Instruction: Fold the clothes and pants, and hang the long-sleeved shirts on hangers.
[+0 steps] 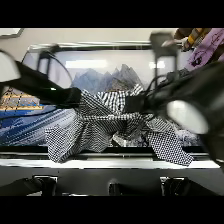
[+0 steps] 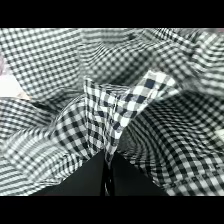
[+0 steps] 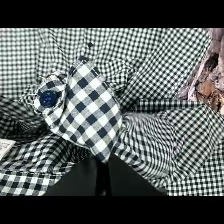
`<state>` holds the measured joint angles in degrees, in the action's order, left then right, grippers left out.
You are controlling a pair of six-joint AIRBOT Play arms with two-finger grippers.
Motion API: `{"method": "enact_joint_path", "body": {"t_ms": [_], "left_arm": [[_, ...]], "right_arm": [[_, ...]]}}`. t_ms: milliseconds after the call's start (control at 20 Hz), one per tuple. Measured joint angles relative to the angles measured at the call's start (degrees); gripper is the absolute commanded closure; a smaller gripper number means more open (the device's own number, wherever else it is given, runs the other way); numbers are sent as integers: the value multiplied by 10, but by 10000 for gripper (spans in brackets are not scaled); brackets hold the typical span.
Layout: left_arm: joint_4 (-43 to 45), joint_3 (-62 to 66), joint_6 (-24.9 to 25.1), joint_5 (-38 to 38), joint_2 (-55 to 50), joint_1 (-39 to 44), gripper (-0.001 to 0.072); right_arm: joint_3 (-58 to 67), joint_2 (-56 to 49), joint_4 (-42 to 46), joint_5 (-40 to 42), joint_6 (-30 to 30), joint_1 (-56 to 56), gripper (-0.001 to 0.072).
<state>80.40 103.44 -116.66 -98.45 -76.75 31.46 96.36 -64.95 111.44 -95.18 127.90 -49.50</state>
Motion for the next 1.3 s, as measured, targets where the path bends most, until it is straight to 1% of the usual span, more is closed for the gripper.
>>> {"method": "enact_joint_path", "body": {"t_ms": [250,500,700,950,1000,1100,1150,1200,1300], "left_arm": [[3,-19,36,37,-66,6,680],[-7,-45,47,67,-90,8,680],[-38,-71,47,70,-87,26,679],[-40,-80,36,64,-68,57,676],[-37,-80,32,62,-65,60,669],[-33,-81,24,62,-61,64,628],[-30,-81,22,62,-60,65,558],[-29,-81,19,61,-58,66,460],[-21,-81,12,62,-54,66,124]], "right_arm": [[-110,-10,4,73,41,0,681],[-144,-34,2,99,53,0,682],[-150,-34,0,57,42,0,682],[-151,3,-5,6,27,0,682],[-151,9,-7,-2,27,0,682],[-151,17,-17,-12,25,0,681],[-151,19,-23,-13,25,0,681],[-151,21,-32,-14,25,0,681],[-151,23,-43,-14,25,0,681]]}}
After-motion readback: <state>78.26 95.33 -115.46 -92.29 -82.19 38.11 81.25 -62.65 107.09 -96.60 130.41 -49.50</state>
